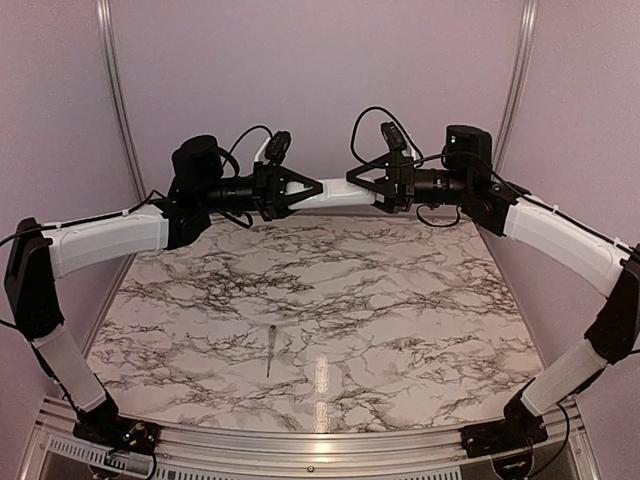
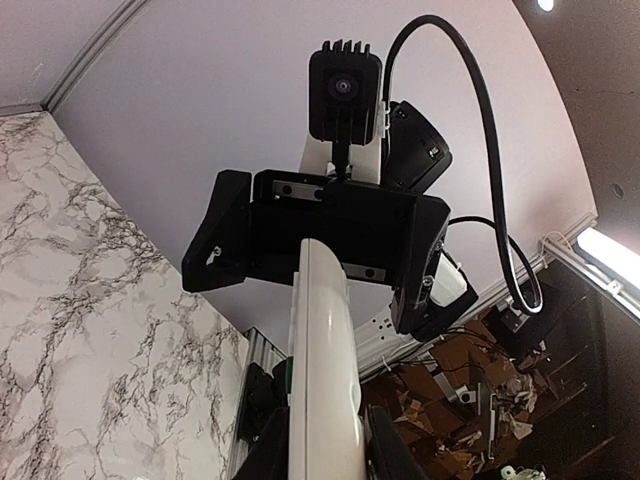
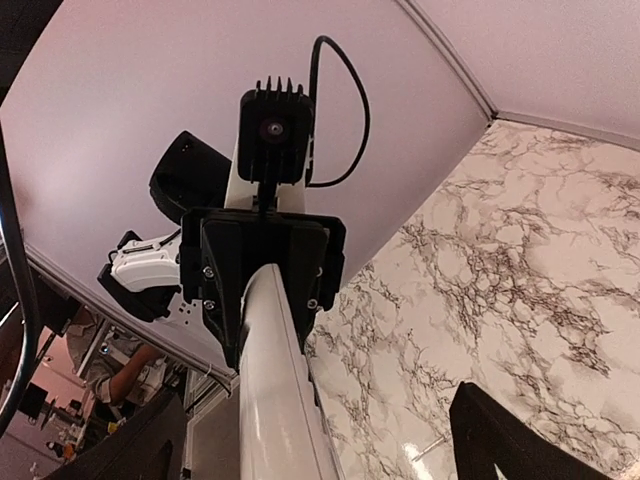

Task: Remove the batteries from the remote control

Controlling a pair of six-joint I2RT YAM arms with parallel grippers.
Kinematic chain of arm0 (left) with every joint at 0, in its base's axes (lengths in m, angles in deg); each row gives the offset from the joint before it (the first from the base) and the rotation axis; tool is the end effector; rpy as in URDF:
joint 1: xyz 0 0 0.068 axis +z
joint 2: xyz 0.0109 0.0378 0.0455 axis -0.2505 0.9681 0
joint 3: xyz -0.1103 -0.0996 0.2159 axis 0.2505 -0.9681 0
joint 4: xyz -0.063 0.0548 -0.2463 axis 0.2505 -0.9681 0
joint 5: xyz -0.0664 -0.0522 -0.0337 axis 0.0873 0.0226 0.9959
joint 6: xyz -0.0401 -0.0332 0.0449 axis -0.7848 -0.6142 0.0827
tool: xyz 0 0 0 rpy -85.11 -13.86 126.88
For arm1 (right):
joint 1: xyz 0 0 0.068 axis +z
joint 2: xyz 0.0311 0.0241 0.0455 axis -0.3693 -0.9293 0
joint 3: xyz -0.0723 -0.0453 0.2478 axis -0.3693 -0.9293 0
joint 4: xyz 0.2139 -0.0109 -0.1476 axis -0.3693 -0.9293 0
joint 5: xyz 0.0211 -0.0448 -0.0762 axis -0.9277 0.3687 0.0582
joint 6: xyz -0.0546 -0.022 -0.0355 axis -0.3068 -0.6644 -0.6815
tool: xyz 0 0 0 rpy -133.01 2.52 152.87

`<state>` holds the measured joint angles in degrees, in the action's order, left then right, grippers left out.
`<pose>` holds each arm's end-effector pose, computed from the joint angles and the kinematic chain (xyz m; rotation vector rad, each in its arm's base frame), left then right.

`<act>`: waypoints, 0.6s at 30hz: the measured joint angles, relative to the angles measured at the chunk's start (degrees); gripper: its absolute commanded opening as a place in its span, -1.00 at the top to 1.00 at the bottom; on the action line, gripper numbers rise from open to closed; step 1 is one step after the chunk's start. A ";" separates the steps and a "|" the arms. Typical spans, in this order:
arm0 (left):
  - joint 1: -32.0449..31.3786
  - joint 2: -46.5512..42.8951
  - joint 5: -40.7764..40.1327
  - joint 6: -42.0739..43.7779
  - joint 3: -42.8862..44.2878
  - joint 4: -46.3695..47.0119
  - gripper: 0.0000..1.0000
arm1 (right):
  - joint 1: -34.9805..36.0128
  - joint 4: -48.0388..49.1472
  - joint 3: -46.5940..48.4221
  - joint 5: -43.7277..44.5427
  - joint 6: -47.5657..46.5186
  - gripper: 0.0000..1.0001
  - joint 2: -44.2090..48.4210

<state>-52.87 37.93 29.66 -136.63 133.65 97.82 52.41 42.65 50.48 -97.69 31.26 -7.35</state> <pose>0.2899 -0.2861 0.3580 0.6354 1.7456 -1.9261 0.2863 0.2204 0.3823 -0.6124 1.8521 1.6050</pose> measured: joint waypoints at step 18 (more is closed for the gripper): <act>-0.02 -0.50 -13.44 14.78 6.43 -32.79 1.00 | 0.70 -21.20 1.75 14.91 -5.20 -0.64 6.47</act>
<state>-52.90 37.43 16.22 -121.86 140.08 65.03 53.11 21.45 52.23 -82.78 26.06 -0.88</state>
